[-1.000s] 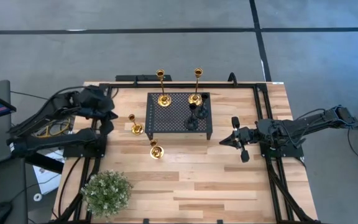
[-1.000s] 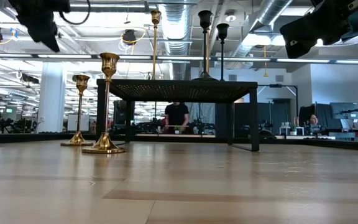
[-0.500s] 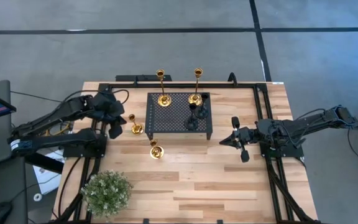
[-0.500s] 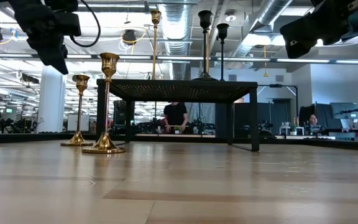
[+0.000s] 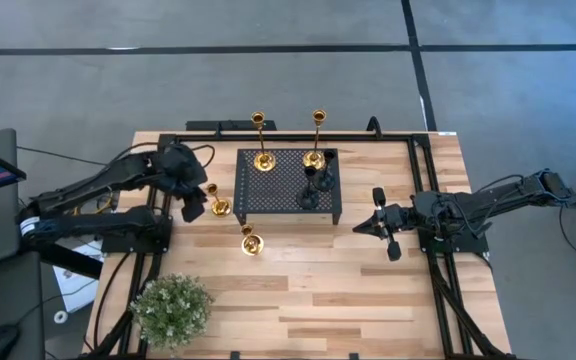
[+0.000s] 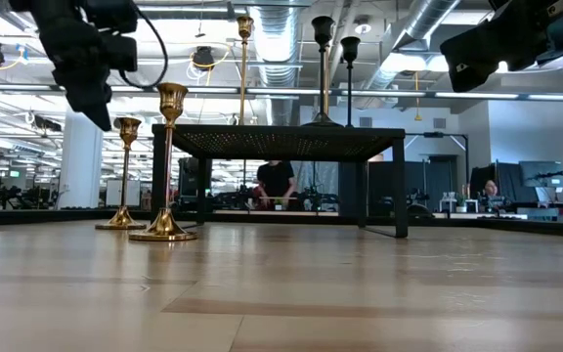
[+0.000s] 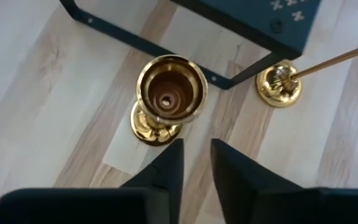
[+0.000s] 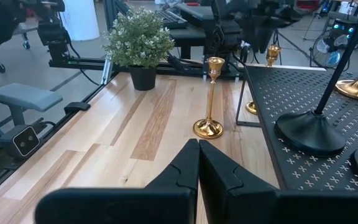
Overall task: Pick & Place candle stick holders
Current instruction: Put the golden candle holder on the shelf
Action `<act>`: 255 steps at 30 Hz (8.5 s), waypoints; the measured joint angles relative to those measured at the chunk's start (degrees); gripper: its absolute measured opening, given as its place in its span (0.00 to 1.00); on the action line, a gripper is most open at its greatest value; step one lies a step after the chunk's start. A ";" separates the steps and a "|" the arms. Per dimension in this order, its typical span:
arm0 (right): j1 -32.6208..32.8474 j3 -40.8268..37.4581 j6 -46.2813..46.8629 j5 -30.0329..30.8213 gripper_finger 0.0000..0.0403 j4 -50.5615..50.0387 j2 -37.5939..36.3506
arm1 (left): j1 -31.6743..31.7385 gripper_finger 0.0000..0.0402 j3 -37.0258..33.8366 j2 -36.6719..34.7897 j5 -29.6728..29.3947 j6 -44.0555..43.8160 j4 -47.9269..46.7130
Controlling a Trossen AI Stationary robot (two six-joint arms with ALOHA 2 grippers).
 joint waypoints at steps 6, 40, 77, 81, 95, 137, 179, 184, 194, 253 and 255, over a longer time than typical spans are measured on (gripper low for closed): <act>0.00 0.00 -0.01 0.00 0.00 0.01 0.00 | 0.00 0.32 -0.02 4.14 0.01 0.02 1.25; 0.04 0.00 -0.02 0.20 0.00 0.42 0.00 | 0.00 0.40 -0.05 10.11 -1.85 -0.17 3.14; 0.02 0.00 0.46 0.20 0.00 0.52 -0.02 | 0.00 0.36 14.95 3.88 -2.16 -8.21 2.94; 0.02 0.00 0.46 0.20 0.00 1.01 -0.02 | 0.02 0.36 14.97 5.64 -5.72 -10.95 3.05; 0.04 0.00 0.46 0.20 0.00 0.83 -0.02 | 0.01 0.36 14.95 13.41 -6.26 -10.19 -2.34; 0.00 0.00 0.46 0.17 0.00 1.07 -0.02 | 0.02 0.36 11.78 11.86 -8.60 -10.88 -4.32; 0.04 0.00 0.48 0.17 0.00 1.15 -0.02 | 0.00 0.22 10.11 12.49 -6.60 -11.10 -2.44; 0.04 0.00 0.47 0.17 0.00 1.15 -0.04 | 0.00 0.25 5.87 12.31 -5.32 -11.28 -1.32; 0.04 0.00 0.48 0.17 0.00 1.27 -0.04 | -0.01 0.18 5.83 9.53 -6.25 -10.81 -1.10; 0.09 -0.02 0.48 0.17 0.00 4.59 -0.02 | -12.66 0.04 62.81 38.36 -7.77 -21.90 -28.12; 0.09 -0.02 0.46 0.17 0.00 4.59 -0.02 | -12.58 0.04 63.04 37.95 -10.23 -21.89 -28.18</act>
